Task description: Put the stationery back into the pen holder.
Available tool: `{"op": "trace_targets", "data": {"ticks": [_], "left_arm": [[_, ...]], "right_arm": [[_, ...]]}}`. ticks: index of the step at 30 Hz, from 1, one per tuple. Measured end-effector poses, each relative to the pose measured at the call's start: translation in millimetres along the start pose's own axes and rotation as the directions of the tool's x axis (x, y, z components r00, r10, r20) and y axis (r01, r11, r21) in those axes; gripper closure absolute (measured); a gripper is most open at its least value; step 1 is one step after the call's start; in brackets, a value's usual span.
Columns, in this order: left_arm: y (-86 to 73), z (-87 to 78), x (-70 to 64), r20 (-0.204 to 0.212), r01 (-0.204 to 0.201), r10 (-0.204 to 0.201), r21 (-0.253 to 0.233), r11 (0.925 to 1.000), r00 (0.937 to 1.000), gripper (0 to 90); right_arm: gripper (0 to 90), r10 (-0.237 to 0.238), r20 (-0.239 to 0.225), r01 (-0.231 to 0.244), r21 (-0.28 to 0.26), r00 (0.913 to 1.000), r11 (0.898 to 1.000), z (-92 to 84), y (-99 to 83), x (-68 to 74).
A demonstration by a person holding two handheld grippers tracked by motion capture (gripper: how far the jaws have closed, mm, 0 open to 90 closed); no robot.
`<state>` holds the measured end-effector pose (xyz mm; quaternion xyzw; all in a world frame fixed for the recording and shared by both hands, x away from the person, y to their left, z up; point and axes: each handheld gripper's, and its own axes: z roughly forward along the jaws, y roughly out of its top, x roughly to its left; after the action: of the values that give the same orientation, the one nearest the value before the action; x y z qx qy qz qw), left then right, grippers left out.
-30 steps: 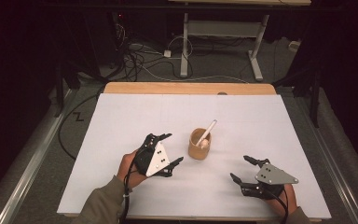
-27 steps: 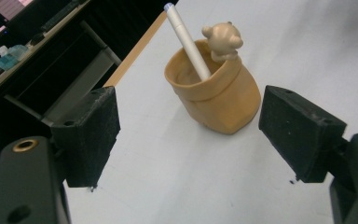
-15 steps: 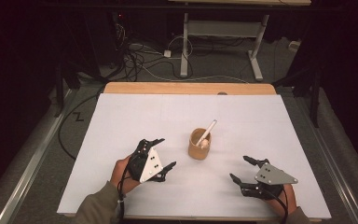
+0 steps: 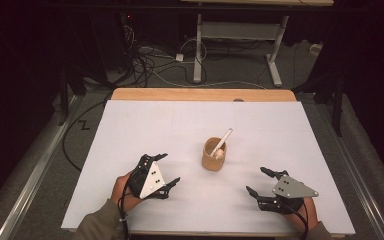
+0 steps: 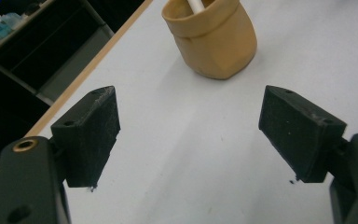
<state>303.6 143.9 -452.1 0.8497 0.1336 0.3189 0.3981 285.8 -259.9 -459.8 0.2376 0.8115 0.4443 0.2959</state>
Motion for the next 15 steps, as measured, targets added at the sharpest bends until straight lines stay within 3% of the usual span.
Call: {"op": "trace_targets", "data": {"ticks": [5, 15], "left_arm": [[-12.2, -3.5, -1.3, -0.002, 0.018, -0.017, 0.023, 0.9996, 0.9998, 19.4], [-35.0, -14.9, 2.7, 0.000, 0.114, -0.114, 0.053, 0.9921, 0.9935, 19.5]], "right_arm": [[26.3, -0.001, 0.000, 0.001, 0.002, 1.0000, 1.000, 0.6, -0.3, 0.0], [26.3, 0.002, 0.002, -0.002, 0.006, 1.0000, 1.000, 1.2, -1.3, -0.6]]}}
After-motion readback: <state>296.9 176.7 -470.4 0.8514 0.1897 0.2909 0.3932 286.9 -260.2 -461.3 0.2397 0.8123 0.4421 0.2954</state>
